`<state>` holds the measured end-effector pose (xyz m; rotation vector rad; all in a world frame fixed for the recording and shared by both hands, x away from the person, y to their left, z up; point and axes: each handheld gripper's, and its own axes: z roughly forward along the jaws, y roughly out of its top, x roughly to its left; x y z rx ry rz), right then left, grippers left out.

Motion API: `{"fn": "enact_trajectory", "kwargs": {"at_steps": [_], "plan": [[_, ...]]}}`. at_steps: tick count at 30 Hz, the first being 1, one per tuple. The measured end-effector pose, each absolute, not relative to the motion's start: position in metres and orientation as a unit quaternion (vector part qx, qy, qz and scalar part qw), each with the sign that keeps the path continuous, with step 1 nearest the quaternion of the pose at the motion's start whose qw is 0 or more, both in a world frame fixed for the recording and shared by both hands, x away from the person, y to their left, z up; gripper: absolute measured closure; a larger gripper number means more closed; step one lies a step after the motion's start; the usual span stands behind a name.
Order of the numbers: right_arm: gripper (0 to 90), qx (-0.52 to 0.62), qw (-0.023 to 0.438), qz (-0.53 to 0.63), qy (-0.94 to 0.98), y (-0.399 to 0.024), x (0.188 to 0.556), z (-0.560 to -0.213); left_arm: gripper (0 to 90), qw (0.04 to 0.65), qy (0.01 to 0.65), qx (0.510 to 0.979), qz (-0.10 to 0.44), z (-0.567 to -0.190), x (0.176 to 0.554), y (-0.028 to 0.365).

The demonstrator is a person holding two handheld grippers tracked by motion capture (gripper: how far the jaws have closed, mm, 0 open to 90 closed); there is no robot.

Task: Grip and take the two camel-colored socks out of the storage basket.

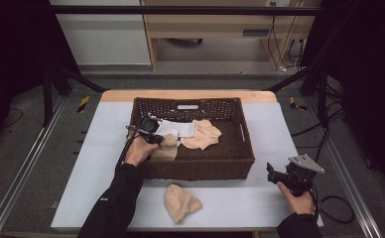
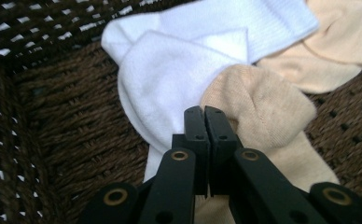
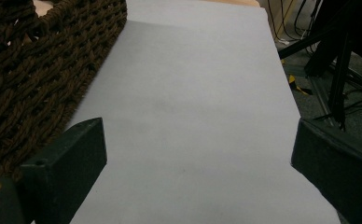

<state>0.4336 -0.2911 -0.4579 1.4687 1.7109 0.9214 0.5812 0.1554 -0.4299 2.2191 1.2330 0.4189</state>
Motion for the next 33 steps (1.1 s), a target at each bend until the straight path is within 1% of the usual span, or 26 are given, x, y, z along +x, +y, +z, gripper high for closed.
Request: {"fn": "enact_trajectory", "kwargs": {"at_steps": [6,10,14,17,18,21,24,25,27,29,30,31,33], "plan": [[3.6,0.567,0.346,0.356,0.658,-0.291,0.433,-0.458,88.6,0.339,0.454,0.807,0.168,-0.421,0.576,0.159],[3.7,0.565,0.348,0.355,0.658,-0.292,0.433,-0.458,88.6,0.367,0.445,0.798,0.175,-0.417,0.573,0.160],[3.7,0.567,0.347,0.355,0.658,-0.291,0.433,-0.458,88.4,0.360,0.442,0.804,0.169,-0.419,0.575,0.160],[3.6,0.566,0.346,0.355,0.658,-0.291,0.433,-0.458,86.9,0.341,0.443,0.813,0.163,-0.423,0.578,0.158],[3.6,0.566,0.346,0.355,0.659,-0.291,0.434,-0.458,84.4,0.343,0.441,0.812,0.169,-0.423,0.578,0.158],[3.6,0.566,0.346,0.355,0.659,-0.290,0.434,-0.458,70.2,0.347,0.438,0.812,0.171,-0.426,0.580,0.157],[3.6,0.566,0.346,0.356,0.658,-0.291,0.434,-0.458,46.6,0.359,0.421,0.813,0.183,-0.429,0.583,0.154],[3.6,0.566,0.346,0.356,0.658,-0.291,0.434,-0.458,40.1,0.360,0.416,0.815,0.183,-0.431,0.583,0.152],[3.6,0.567,0.345,0.356,0.658,-0.291,0.434,-0.458,35.5,0.345,0.407,0.825,0.184,-0.433,0.584,0.149],[3.6,0.567,0.344,0.356,0.658,-0.290,0.434,-0.458,35.0,0.337,0.401,0.834,0.177,-0.435,0.584,0.147],[3.7,0.567,0.344,0.356,0.659,-0.290,0.434,-0.458,36.2,0.332,0.399,0.837,0.173,-0.435,0.584,0.146],[3.7,0.567,0.344,0.355,0.659,-0.290,0.434,-0.458,39.5,0.328,0.401,0.838,0.168,-0.436,0.584,0.145],[3.7,0.566,0.345,0.355,0.659,-0.290,0.434,-0.458,50.7,0.320,0.407,0.842,0.153,-0.437,0.583,0.145]]}}
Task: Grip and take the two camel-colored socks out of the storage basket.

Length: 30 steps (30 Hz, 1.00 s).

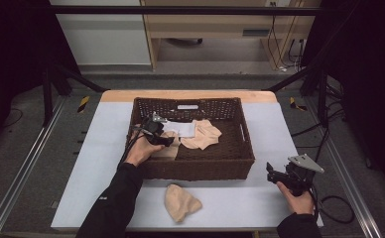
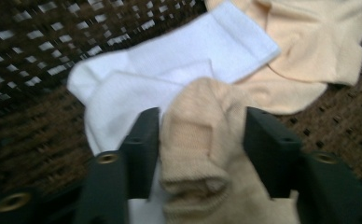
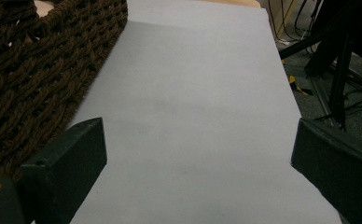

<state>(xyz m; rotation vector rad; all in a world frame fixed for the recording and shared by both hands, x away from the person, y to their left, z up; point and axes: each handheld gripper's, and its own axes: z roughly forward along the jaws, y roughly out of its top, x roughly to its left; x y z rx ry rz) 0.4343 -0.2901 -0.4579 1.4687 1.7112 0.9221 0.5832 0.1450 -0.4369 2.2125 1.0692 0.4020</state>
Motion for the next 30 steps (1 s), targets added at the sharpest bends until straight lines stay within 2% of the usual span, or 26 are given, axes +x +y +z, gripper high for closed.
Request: {"fn": "enact_trajectory", "kwargs": {"at_steps": [4,7,21,30], "plan": [[3.7,0.567,0.345,0.356,0.658,-0.290,0.434,-0.458,74.0,0.304,0.411,0.847,0.143,-0.434,0.581,0.146],[3.7,0.567,0.345,0.355,0.658,-0.290,0.434,-0.458,80.8,0.306,0.412,0.846,0.146,-0.431,0.580,0.147],[3.7,0.569,0.347,0.354,0.656,-0.293,0.435,-0.458,83.4,0.438,0.394,0.788,0.179,-0.403,0.568,0.157],[3.7,0.571,0.347,0.356,0.653,-0.293,0.434,-0.458,83.6,0.530,0.384,0.726,0.210,-0.365,0.552,0.169]]}}
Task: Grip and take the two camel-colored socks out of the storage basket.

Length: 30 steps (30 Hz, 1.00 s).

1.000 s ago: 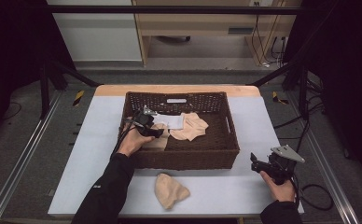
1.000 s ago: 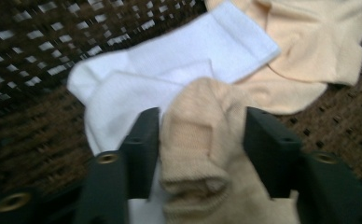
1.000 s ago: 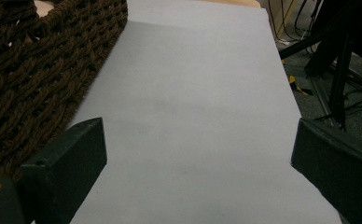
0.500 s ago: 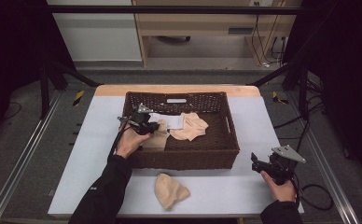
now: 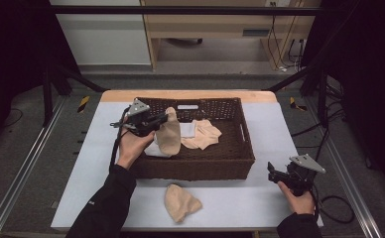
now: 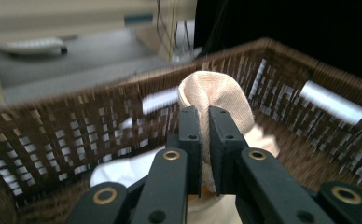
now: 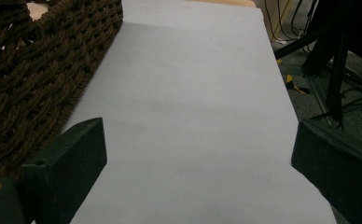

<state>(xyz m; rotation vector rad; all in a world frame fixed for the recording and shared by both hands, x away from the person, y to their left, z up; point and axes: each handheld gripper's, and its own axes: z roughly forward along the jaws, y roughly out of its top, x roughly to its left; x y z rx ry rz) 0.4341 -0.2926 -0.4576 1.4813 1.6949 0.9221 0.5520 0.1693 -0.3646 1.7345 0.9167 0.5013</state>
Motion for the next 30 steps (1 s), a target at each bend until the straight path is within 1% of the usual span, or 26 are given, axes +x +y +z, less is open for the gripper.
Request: {"fn": "enact_trajectory", "kwargs": {"at_steps": [6,11,20,25,30], "plan": [[3.7,0.572,0.347,0.355,0.653,-0.293,0.434,-0.458,83.7,0.569,0.372,0.699,0.222,-0.340,0.535,0.175],[3.7,0.571,0.349,0.355,0.653,-0.293,0.434,-0.457,83.7,0.600,0.346,0.682,0.236,-0.314,0.515,0.177],[3.7,0.571,0.350,0.354,0.653,-0.293,0.433,-0.457,83.6,0.627,0.298,0.677,0.245,-0.279,0.472,0.176],[3.6,0.573,0.348,0.356,0.651,-0.293,0.432,-0.457,83.6,0.639,0.274,0.678,0.239,-0.272,0.446,0.176],[3.7,0.572,0.351,0.356,0.651,-0.293,0.431,-0.457,83.6,0.638,0.258,0.690,0.225,-0.278,0.419,0.177]]}}
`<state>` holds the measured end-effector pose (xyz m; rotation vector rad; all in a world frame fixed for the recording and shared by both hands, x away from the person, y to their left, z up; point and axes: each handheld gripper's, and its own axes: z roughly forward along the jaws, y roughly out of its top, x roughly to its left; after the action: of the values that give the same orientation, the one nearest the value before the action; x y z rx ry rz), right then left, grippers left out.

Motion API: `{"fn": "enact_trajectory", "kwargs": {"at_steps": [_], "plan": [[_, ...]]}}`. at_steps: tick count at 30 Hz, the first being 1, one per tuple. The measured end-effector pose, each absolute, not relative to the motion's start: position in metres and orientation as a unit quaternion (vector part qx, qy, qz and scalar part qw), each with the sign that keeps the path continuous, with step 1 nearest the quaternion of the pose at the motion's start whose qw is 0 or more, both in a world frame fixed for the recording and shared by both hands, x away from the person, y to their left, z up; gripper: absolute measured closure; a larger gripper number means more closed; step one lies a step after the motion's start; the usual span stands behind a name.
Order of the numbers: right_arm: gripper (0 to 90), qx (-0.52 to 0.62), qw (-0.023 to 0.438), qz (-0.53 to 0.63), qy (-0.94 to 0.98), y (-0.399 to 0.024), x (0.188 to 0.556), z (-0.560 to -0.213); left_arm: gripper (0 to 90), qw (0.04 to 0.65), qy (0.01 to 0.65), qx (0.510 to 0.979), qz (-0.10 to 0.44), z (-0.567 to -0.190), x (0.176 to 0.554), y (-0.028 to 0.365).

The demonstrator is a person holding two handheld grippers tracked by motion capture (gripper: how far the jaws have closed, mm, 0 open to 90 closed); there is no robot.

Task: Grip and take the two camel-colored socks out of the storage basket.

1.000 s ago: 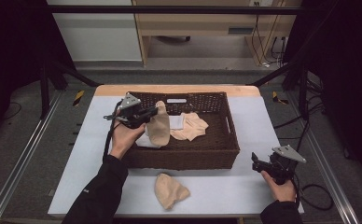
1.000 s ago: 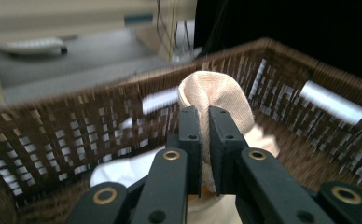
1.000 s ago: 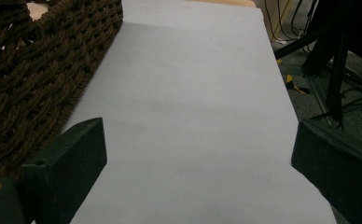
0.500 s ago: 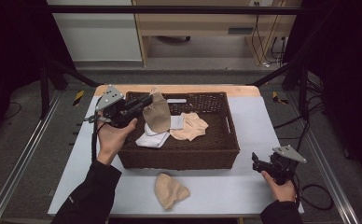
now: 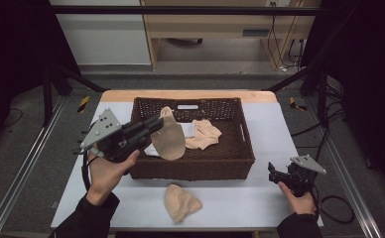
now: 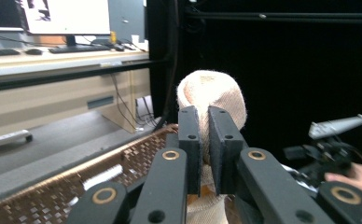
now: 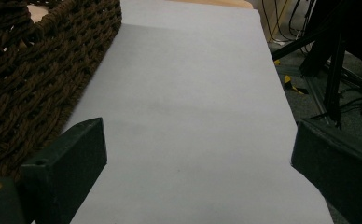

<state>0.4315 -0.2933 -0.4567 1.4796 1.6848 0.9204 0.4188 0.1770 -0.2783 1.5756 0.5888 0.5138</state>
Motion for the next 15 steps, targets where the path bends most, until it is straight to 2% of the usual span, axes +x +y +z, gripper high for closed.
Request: {"fn": "enact_trajectory", "kwargs": {"at_steps": [6,15], "plan": [[3.7,0.574,0.349,0.354,0.650,-0.294,0.430,-0.458,83.5,0.626,0.241,0.713,0.204,-0.305,0.392,0.175],[3.7,0.576,0.347,0.353,0.651,-0.294,0.429,-0.458,83.2,0.564,0.266,0.766,0.158,-0.377,0.382,0.166]]}}
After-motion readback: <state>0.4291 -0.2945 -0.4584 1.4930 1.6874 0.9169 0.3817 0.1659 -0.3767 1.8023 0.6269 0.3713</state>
